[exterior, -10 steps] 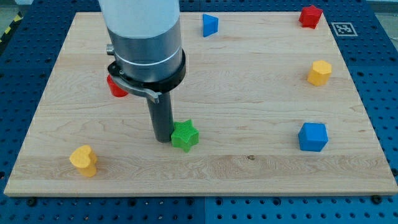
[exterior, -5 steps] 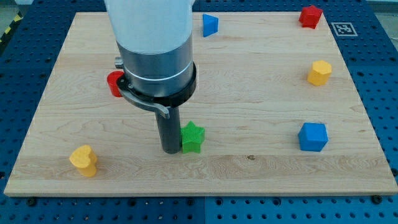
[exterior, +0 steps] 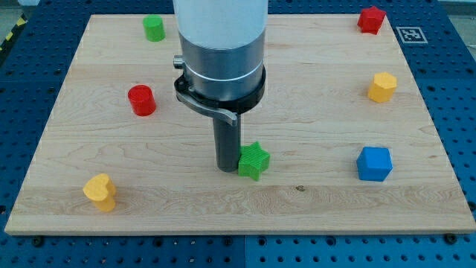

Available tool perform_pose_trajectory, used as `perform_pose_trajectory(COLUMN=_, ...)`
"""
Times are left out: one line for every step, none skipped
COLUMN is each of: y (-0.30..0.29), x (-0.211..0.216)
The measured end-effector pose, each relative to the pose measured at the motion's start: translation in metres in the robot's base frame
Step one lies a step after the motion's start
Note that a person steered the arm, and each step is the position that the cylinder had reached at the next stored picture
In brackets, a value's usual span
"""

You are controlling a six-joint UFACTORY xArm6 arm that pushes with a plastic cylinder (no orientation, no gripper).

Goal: Move the green star to the bottom center of the board

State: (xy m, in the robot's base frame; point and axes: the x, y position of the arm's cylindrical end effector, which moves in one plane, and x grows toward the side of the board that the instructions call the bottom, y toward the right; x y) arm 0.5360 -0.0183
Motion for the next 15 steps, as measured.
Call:
perform_pose_trajectory(y=-0.018, x=-0.023)
perform_pose_trajectory(y=-0.008, x=-0.031)
perform_pose_trajectory(y=-0.007, x=-0.031)
perform_pose_trajectory(y=-0.007, x=-0.031)
perform_pose_trajectory(y=-0.002, x=-0.030)
perform_pose_trajectory(y=0.011, x=-0.026)
perform_pose_trajectory(y=0.011, x=-0.026)
perform_pose_trajectory(y=0.011, x=-0.025)
perform_pose_trajectory(y=0.011, x=-0.014)
perform_pose_trajectory(y=0.015, x=-0.014)
perform_pose_trajectory(y=0.037, x=-0.025)
perform_pose_trajectory(y=0.041, x=0.005)
perform_pose_trajectory(y=0.060, x=0.007)
perform_pose_trajectory(y=0.066, x=0.007)
perform_pose_trajectory(y=0.066, x=0.004)
